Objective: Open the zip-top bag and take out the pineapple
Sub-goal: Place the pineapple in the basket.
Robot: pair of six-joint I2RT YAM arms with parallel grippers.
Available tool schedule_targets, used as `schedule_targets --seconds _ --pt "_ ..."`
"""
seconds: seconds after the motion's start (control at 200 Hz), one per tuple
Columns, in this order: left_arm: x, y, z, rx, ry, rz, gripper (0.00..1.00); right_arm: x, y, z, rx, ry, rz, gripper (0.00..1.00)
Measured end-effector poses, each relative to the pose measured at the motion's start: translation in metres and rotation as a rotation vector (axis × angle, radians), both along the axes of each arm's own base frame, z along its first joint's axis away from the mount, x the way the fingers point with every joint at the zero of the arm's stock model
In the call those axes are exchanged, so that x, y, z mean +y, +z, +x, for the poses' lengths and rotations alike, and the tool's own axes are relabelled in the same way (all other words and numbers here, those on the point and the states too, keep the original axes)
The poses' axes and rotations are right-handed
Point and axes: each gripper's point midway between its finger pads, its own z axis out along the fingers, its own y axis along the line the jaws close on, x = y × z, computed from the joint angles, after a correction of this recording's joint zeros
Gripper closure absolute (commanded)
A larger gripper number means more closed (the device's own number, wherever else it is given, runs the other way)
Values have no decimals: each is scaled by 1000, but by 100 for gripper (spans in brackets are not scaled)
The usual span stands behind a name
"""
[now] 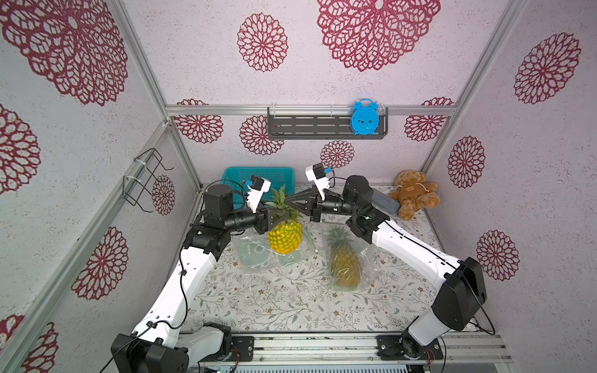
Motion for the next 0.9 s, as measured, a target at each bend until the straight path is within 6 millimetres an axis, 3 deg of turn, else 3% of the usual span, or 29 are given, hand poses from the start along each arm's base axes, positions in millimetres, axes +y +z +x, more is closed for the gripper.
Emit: schedule_targets --seconds 0.035,0.445,0.54,0.66,0.77,0.896 --pt "0 0 0 9 2 -3 100 0 0 0 1 -2 -1 100" --pt "0 3 5 -19 31 -4 100 -3 -6 12 -2 -86 -20 100" --pt "-1 2 4 -17 39 -7 100 -6 -9 13 -10 -127 -30 93" --pt "-4 0 4 -5 46 -14 100 -17 -7 13 -47 -213 -34 72" --pt "-2 -3 8 20 75 -18 100 -36 3 14 -89 -322 -22 71" --pt "5 -3 18 20 146 -11 100 -65 15 18 -137 -480 -9 62"
